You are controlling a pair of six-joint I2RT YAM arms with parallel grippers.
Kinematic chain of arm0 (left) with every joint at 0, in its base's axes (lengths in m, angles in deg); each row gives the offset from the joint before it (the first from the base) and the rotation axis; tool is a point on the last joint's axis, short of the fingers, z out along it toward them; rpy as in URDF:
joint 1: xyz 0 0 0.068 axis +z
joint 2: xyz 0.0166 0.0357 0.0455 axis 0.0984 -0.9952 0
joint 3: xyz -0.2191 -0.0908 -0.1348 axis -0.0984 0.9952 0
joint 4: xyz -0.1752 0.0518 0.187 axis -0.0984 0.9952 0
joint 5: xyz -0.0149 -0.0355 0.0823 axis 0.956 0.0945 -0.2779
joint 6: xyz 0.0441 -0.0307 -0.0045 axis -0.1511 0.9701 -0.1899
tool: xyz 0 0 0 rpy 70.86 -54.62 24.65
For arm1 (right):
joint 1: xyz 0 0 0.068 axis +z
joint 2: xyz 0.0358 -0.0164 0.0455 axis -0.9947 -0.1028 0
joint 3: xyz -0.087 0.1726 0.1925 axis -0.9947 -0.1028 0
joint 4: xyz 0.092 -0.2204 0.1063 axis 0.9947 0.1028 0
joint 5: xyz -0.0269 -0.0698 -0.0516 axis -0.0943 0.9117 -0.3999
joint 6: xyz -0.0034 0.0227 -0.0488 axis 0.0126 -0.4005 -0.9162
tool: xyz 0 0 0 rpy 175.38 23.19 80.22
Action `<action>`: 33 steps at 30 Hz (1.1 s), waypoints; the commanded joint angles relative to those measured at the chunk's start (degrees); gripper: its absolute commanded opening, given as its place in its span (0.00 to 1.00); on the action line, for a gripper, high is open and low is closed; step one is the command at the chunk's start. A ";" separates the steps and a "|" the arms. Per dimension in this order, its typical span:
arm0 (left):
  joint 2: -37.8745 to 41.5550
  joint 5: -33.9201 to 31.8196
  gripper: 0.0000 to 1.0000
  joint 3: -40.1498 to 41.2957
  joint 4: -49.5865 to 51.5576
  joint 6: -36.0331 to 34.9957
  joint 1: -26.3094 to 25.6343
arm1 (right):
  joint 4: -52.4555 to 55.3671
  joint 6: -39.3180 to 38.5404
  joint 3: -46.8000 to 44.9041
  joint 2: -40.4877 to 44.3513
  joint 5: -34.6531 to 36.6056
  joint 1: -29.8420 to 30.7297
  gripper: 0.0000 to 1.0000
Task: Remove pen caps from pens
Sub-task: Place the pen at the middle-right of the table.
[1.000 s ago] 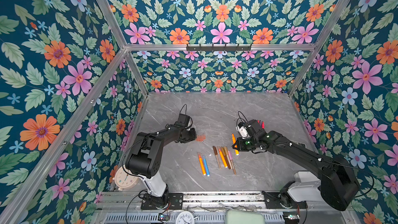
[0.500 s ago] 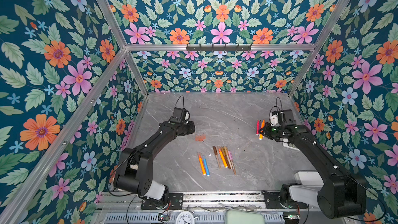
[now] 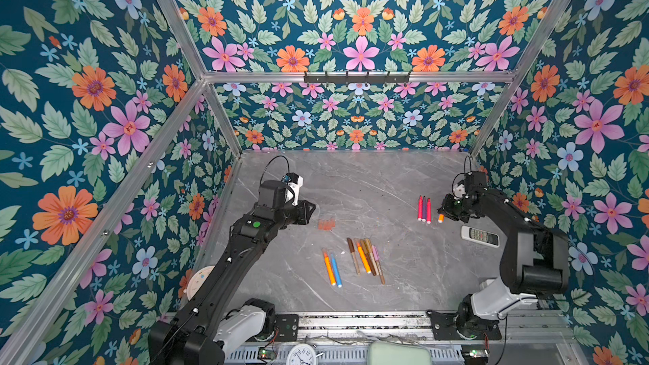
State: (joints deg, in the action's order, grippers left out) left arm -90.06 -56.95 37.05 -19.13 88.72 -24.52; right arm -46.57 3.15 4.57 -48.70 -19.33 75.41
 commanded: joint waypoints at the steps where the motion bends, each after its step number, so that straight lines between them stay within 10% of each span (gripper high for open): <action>1: 0.33 -0.21 0.26 0.88 0.59 -2.52 0.00 | 1.88 -4.28 2.33 -4.73 0.89 -0.01 0.00; 20: -0.02 -0.24 0.28 0.80 0.54 -2.70 -0.02 | 0.19 -5.42 3.10 -13.98 -4.65 0.01 0.01; 27: -0.55 -0.99 0.28 0.88 0.67 -2.76 0.02 | -2.44 -4.09 2.58 -13.75 -9.41 -0.01 0.31; 33: -1.10 -1.35 0.28 0.90 0.71 -2.74 0.08 | -3.59 -3.53 2.22 -13.58 -10.41 -0.01 0.37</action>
State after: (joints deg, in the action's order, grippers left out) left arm -90.89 -57.78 38.05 -17.91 87.06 -24.50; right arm -51.54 -0.99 7.52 -61.73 -32.16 75.30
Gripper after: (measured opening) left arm 0.282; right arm 0.374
